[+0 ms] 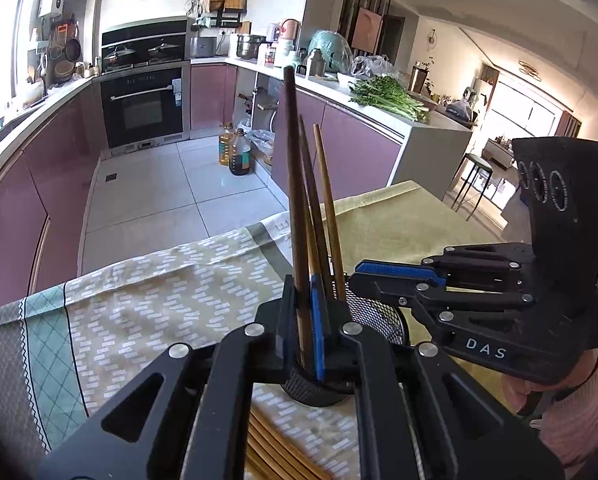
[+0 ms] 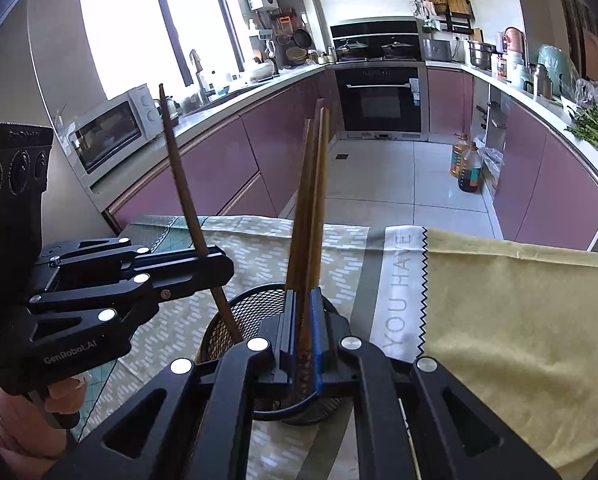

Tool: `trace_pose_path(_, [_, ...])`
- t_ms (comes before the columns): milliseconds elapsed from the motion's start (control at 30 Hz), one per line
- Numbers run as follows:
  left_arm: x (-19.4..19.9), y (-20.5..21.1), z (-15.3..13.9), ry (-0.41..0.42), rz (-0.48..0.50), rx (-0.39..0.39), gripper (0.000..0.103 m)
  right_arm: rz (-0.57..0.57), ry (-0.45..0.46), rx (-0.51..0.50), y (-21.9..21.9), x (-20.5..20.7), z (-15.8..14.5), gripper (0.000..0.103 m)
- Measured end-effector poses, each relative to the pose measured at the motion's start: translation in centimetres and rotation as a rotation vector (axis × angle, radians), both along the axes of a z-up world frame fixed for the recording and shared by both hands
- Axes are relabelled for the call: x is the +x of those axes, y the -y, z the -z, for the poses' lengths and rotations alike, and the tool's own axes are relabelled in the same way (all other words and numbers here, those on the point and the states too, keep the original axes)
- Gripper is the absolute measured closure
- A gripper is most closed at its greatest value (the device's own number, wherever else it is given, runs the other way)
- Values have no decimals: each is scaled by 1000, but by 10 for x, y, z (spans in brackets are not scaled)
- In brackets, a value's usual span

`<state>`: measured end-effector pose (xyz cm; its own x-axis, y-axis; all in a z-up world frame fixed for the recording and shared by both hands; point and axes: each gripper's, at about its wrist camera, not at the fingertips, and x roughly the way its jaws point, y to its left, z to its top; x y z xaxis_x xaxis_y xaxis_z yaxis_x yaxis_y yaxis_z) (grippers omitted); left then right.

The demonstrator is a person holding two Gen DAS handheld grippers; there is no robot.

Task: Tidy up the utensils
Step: 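Raise both chopsticks upright and lower them tip-first into the mesh holder, then open both tools to release the chopsticks and pull back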

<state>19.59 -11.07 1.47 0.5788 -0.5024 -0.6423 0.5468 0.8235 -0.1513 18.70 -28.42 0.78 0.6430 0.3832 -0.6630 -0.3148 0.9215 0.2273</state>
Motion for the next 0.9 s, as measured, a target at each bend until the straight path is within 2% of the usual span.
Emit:
trace_pose_path(67, [3, 0, 4, -8, -10, -1, 87, 4, 2, 7, 0, -2, 1, 95])
trace_pose_path(200, [-3, -8, 9, -3, -29, -22, 85, 10, 30, 10, 0, -12, -2, 95])
trace_pose_path(300, [-14, -20, 8, 30, -57, -33, 82, -15, 64, 21, -1, -27, -6, 91])
trace_pose_path(433, [-47, -46, 4, 118, -105, -38, 69, -90, 107, 32, -10, -54, -12, 74])
trace_pose_path(533, [-68, -65, 7, 146, -134, -35, 62, -164, 108, 24, -25, -77, -6, 68])
trace_pose_path(600, [-80, -76, 14, 139, -153, -25, 56, -187, 88, 17, -33, -83, 2, 65])
trace_pose_path(700, [-88, -84, 30, 100, -167, 13, 56, -209, 30, 0, -45, -85, 23, 65])
trace_pose_path(900, [-96, -95, 68, -2, -188, 30, 56, -198, -81, -2, -58, -81, 59, 65])
